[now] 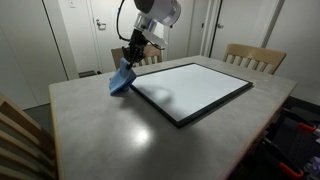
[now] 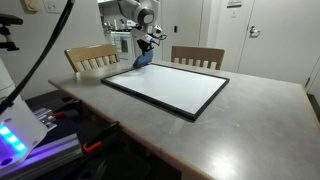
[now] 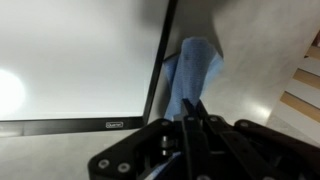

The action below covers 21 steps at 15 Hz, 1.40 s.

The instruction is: Use the blue towel to wipe the whiteboard

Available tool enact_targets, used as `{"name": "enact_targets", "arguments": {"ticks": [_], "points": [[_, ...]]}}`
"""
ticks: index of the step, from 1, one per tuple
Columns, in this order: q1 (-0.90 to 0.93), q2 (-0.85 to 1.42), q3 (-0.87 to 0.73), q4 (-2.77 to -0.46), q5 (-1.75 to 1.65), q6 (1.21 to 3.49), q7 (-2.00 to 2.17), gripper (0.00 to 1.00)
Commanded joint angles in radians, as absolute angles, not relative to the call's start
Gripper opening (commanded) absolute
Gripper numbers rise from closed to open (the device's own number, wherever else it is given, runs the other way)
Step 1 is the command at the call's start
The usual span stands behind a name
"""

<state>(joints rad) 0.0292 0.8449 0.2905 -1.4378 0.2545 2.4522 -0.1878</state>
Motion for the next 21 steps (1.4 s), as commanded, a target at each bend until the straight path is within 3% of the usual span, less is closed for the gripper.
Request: {"name": "enact_targets", "arguments": {"ticks": [1,7,21], "points": [[-0.017,0.814,0.301,-1.471,0.255,2.336,-0.283,0.01],[-0.005,0.812,0.260,-1.458,0.222,2.204,-0.325,0.01],[0.160,0.808,0.058,-1.477,-0.027,2.238,-0.001,0.01]]}}
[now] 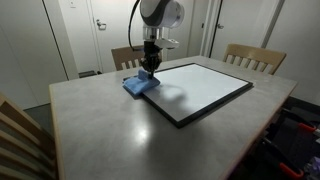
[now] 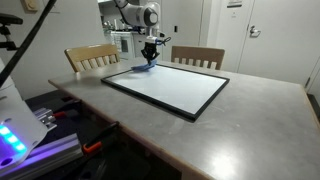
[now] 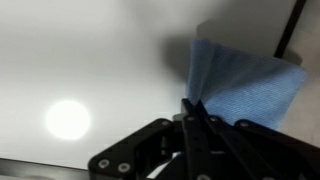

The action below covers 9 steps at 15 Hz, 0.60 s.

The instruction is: Use the blue towel to wipe the whiteboard

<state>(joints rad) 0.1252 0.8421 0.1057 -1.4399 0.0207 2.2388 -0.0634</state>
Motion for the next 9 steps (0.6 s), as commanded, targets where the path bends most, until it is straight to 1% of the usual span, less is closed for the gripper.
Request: {"name": "enact_targets", "arguments": {"ticks": [1,9], "points": [[0.170,0.808,0.044,-1.478,-0.046,2.237,0.022,0.01],[0.209,0.827,-0.003,-1.474,-0.136,2.239,0.113,0.01]]}}
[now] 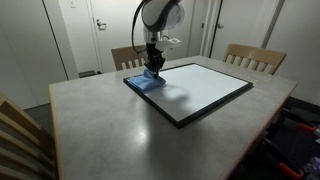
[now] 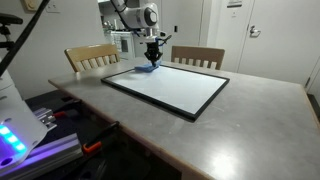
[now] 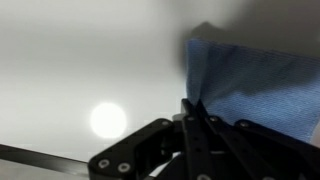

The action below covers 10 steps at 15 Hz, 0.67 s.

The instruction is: Use the blue towel to wipe the whiteboard

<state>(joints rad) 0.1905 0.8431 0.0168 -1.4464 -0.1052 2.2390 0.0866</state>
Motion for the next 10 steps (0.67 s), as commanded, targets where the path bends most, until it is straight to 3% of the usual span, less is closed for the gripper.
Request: {"name": "enact_targets", "arguments": {"ticks": [1,10], "points": [[0.211,0.826,-0.006,-1.478,-0.143,2.240,0.116,0.01],[0.210,0.812,-0.042,-1.500,-0.203,2.241,0.125,0.01]]}}
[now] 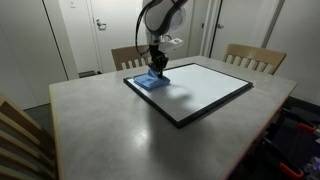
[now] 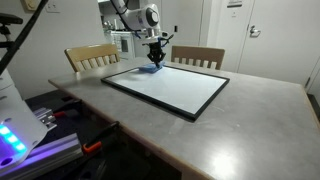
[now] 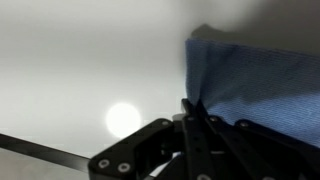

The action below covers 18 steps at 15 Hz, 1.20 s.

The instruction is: Use the blue towel to wipe the whiteboard

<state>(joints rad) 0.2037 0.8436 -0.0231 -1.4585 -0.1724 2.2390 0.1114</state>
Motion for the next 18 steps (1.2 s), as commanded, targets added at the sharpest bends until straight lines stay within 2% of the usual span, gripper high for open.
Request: {"name": "enact_targets", "arguments": {"ticks": [1,18], "points": [[0.208,0.811,-0.046,-1.501,-0.208,2.242,0.124,0.01],[0.152,0.726,-0.084,-1.599,-0.250,2.279,0.077,0.01]]}}
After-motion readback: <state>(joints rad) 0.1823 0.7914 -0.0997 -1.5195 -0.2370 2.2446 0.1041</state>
